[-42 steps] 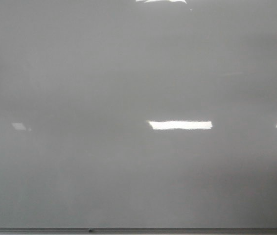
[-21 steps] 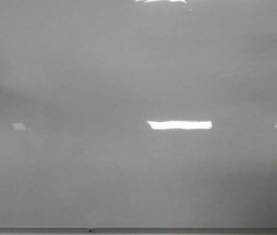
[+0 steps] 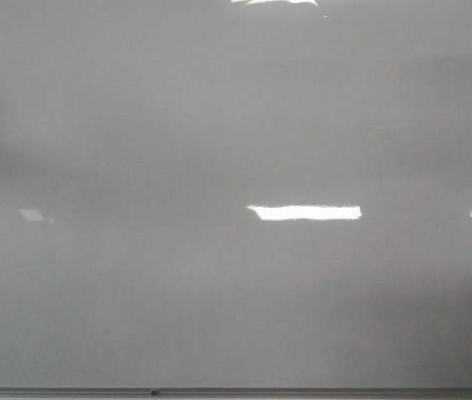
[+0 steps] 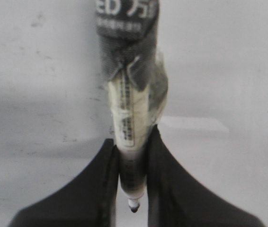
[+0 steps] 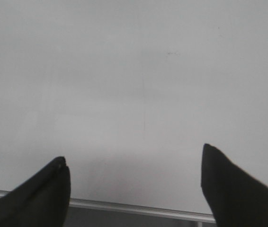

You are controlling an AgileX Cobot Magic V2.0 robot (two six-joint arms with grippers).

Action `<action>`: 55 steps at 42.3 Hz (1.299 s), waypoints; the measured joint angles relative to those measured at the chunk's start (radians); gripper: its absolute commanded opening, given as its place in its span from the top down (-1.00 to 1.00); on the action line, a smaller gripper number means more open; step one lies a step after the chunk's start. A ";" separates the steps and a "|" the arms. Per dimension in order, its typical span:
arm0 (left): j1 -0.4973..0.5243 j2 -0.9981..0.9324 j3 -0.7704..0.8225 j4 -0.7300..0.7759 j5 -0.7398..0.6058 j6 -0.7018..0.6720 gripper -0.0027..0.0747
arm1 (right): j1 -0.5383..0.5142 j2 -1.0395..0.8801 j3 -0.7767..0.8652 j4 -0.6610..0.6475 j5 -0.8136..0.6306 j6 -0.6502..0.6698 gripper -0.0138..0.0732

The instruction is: Write number 5 on whiteboard

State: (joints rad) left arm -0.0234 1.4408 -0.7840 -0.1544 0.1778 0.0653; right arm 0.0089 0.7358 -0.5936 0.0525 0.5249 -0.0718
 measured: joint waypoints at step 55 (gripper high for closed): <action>-0.799 -0.096 -0.418 0.010 0.892 0.595 0.98 | 0.368 0.317 -0.387 0.527 0.460 -0.896 -0.67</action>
State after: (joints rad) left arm -0.8226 1.3452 -1.2018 -0.1443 1.0700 0.6608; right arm 0.3773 1.0524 -0.9806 0.5799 0.9847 -0.9676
